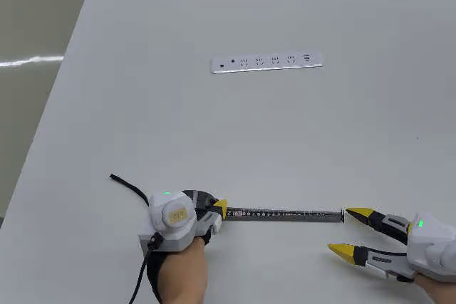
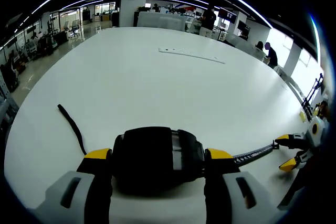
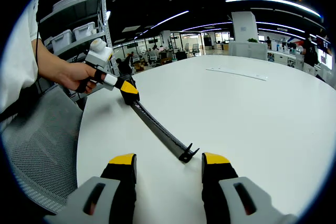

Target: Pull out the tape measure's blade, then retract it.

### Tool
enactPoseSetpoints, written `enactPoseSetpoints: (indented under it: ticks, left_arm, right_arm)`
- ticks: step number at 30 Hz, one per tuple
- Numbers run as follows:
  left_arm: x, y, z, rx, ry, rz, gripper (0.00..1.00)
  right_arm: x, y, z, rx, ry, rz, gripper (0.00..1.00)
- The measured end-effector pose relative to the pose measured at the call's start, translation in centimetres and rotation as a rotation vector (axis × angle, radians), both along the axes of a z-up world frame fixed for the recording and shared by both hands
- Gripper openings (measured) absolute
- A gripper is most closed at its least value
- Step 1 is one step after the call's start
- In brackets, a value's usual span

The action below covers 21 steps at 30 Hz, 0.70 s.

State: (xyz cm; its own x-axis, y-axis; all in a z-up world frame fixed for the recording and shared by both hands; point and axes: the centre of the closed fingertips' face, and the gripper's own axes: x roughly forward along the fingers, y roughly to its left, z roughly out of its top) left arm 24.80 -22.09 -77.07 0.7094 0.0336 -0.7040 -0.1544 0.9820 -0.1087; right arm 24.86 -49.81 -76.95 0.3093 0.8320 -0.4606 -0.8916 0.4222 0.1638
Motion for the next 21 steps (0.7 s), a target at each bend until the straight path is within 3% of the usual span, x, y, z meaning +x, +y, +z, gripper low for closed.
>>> enactPoseSetpoints:
  ticks: [21]
  left_arm:
    - [0.01,0.01,-0.16,0.02,0.009,0.003,0.7]
  right_arm:
    - [0.64,-0.19,-0.06,0.007,-0.002,0.011,0.47]
